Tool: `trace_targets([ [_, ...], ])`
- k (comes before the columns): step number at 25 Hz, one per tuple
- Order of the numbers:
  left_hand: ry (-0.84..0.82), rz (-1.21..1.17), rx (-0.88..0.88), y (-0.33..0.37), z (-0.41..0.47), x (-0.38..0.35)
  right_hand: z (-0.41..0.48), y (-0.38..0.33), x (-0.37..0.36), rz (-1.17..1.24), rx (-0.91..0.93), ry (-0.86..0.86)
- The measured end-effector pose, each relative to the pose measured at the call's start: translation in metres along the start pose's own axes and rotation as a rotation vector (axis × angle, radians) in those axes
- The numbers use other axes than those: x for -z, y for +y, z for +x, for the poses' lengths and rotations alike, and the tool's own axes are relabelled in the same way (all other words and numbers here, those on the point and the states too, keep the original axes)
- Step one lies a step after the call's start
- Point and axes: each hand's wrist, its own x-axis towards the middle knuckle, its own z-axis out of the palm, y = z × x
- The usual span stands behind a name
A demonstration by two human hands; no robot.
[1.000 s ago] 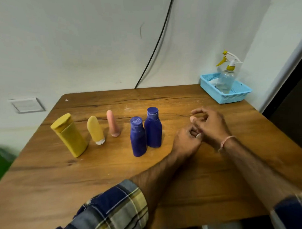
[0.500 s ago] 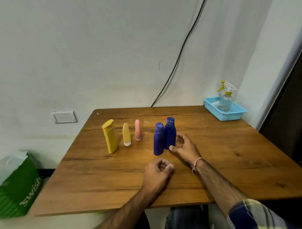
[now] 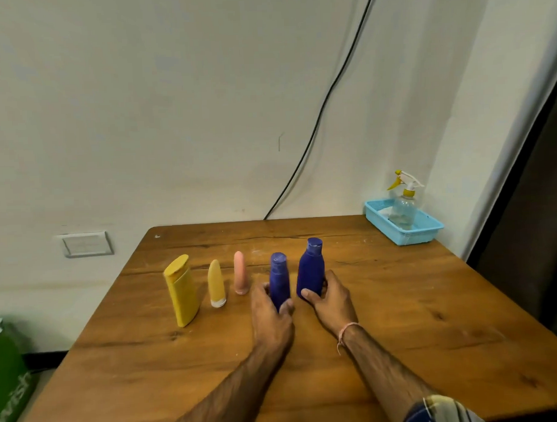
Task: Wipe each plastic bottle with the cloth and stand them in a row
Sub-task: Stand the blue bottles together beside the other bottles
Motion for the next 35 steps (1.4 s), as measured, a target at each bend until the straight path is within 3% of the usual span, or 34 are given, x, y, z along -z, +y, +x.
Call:
trace_targets([
  [6,0.015,-0.151,0.022,0.019,0.108,-0.06,0.117,0.02,0.005,0.045,-0.017,0.146],
  [15,0.138,-0.228,-0.001,0.028,0.245,-0.139,0.264,0.046,-0.02,-0.016,0.075,0.109],
  [35,0.146,-0.28,-0.069,0.021,0.277,-0.153,0.293,0.045,-0.042,-0.199,0.232,0.017],
])
